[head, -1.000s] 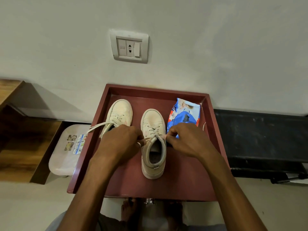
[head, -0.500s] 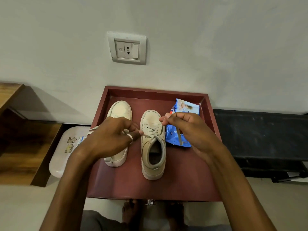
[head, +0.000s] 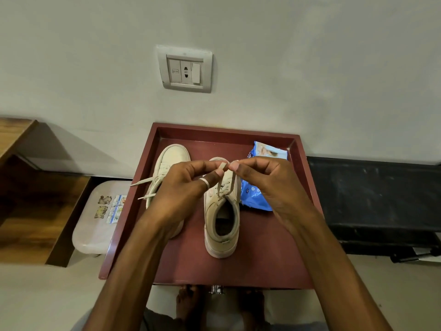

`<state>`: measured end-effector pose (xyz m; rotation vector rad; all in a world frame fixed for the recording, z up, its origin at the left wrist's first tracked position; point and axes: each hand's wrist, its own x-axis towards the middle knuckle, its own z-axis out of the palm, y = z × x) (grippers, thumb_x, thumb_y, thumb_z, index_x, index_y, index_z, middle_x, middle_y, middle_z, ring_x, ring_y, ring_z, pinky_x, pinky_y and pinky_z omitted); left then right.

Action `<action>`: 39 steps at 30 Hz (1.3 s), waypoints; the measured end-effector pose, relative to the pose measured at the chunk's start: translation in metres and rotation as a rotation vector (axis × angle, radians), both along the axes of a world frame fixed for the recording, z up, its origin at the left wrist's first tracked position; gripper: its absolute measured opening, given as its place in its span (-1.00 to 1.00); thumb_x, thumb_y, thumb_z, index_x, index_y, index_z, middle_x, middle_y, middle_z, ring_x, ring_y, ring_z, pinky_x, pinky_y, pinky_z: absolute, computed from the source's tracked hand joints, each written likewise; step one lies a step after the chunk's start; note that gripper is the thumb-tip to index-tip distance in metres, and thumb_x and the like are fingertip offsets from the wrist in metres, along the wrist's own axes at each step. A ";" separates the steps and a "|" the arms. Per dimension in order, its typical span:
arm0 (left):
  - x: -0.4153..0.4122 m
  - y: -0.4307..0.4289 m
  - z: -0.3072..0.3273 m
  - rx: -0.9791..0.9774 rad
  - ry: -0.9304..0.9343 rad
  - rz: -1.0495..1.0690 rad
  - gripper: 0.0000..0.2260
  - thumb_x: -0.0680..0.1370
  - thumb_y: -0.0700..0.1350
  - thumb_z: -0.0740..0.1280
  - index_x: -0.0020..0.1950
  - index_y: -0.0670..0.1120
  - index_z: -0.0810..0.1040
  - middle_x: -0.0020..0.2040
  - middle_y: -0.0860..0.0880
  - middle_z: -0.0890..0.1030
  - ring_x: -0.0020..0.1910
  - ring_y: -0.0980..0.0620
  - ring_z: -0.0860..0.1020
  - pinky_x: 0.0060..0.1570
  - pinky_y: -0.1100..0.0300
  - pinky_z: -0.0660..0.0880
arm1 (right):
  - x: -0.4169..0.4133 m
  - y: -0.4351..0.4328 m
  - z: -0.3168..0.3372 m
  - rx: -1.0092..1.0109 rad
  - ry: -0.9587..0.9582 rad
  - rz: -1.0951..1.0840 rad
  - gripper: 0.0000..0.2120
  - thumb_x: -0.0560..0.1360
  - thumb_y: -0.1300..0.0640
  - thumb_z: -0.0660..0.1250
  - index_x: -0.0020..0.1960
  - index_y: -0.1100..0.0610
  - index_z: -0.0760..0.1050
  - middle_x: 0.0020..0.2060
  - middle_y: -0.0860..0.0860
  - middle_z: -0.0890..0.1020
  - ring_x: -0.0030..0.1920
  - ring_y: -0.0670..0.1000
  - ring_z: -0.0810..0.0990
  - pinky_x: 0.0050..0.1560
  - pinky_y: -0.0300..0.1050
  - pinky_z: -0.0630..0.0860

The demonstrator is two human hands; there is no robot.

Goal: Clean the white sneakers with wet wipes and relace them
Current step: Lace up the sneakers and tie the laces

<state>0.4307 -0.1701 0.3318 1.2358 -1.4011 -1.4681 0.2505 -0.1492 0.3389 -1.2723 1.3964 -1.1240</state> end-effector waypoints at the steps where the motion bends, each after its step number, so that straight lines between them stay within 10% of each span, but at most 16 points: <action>1: -0.002 0.000 0.000 0.000 0.005 0.030 -0.81 0.58 -0.22 0.40 0.17 -0.15 0.70 0.08 0.04 0.74 0.02 0.32 0.65 -0.19 0.54 0.46 | 0.000 0.000 0.000 -0.009 -0.001 -0.016 -0.91 0.49 0.11 0.43 -0.05 0.08 0.69 -0.16 -0.12 0.73 -0.07 -0.21 0.67 -0.08 -0.46 0.49; 10: -0.014 0.003 -0.002 -0.083 0.070 0.255 -0.85 0.49 -0.14 0.50 -0.01 -0.20 0.74 -0.19 0.05 0.72 -0.46 0.31 0.55 -0.44 0.52 0.38 | -0.007 -0.002 -0.002 0.002 -0.008 -0.040 -0.85 0.50 0.21 0.43 0.06 0.11 0.67 -0.11 -0.19 0.72 -0.04 -0.24 0.67 -0.08 -0.44 0.51; 33: -0.019 0.000 -0.009 -0.172 0.057 0.122 -0.64 0.53 -0.31 0.45 0.31 -0.08 0.60 0.08 0.09 0.70 0.02 0.29 0.67 -0.06 0.45 0.54 | 0.000 -0.004 -0.005 -0.006 -0.036 -0.076 -0.76 0.49 0.23 0.44 0.15 0.14 0.61 -0.06 0.00 0.73 -0.02 -0.09 0.70 0.00 -0.30 0.58; 39: -0.020 0.000 -0.014 -0.168 0.083 0.148 -0.78 0.52 -0.28 0.48 0.11 -0.07 0.60 -0.06 -0.02 0.75 -0.02 0.08 0.72 -0.01 0.25 0.62 | 0.004 -0.003 -0.004 0.010 -0.061 -0.101 -0.81 0.51 0.21 0.42 0.13 0.15 0.59 -0.11 0.01 0.74 -0.07 -0.06 0.72 0.02 -0.21 0.62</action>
